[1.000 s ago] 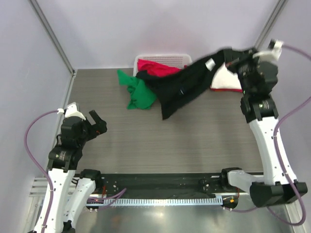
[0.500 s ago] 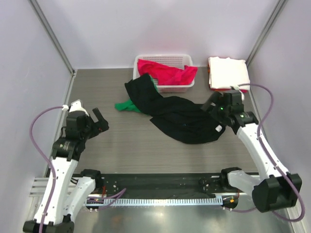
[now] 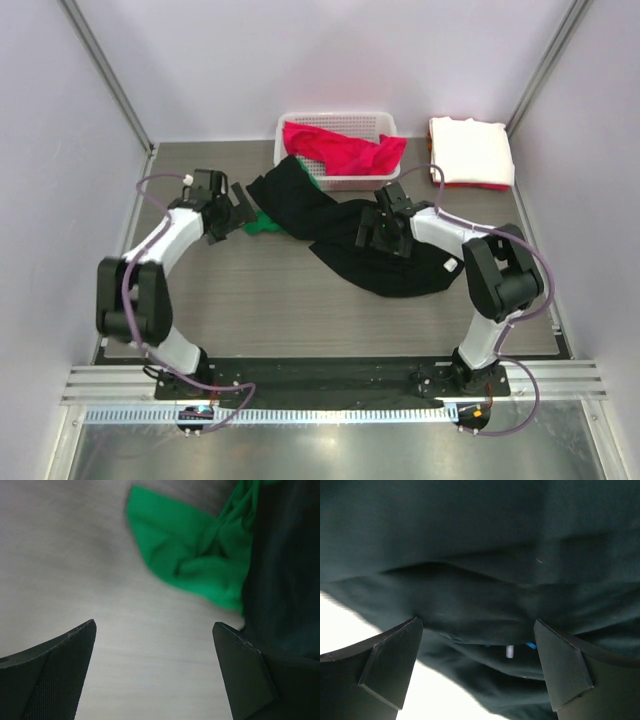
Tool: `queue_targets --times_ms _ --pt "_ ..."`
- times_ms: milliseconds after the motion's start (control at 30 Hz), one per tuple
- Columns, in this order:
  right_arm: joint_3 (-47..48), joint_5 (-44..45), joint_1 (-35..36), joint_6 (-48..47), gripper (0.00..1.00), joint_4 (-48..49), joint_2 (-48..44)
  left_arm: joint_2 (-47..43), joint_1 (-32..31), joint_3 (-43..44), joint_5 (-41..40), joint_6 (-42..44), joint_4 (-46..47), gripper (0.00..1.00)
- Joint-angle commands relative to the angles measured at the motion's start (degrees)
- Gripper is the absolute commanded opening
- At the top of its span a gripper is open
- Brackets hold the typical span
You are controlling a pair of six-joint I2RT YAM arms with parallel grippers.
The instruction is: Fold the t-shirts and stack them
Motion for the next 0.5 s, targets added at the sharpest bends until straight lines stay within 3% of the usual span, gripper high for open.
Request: queue_targets --times_ms 0,167,267,367,400,433,467 --pt "-4.6 2.1 0.2 -0.4 1.00 1.5 -1.2 9.7 0.0 6.3 5.9 -1.6 8.2 1.00" --pt "-15.3 1.9 0.3 1.6 1.00 2.4 -7.7 21.3 -0.1 12.4 8.3 -4.8 11.5 0.97" --pt "-19.8 1.5 0.3 3.5 1.00 1.2 -13.0 25.2 -0.7 12.8 9.6 -5.8 14.9 0.91" --pt "-23.9 1.4 0.3 4.8 1.00 0.1 -18.0 26.5 -1.7 11.8 12.5 -8.0 19.6 0.46" --pt "-24.6 1.4 0.3 5.7 1.00 -0.6 -19.2 25.9 -1.8 11.1 12.8 -8.7 21.0 0.17" --pt "-25.2 0.0 0.3 6.0 1.00 -0.9 -20.1 24.7 -1.7 10.7 12.4 -9.4 21.1 0.05" --pt "-26.2 -0.8 0.3 6.4 1.00 -1.2 -21.7 23.2 -1.6 10.4 11.0 -9.4 21.0 0.00"
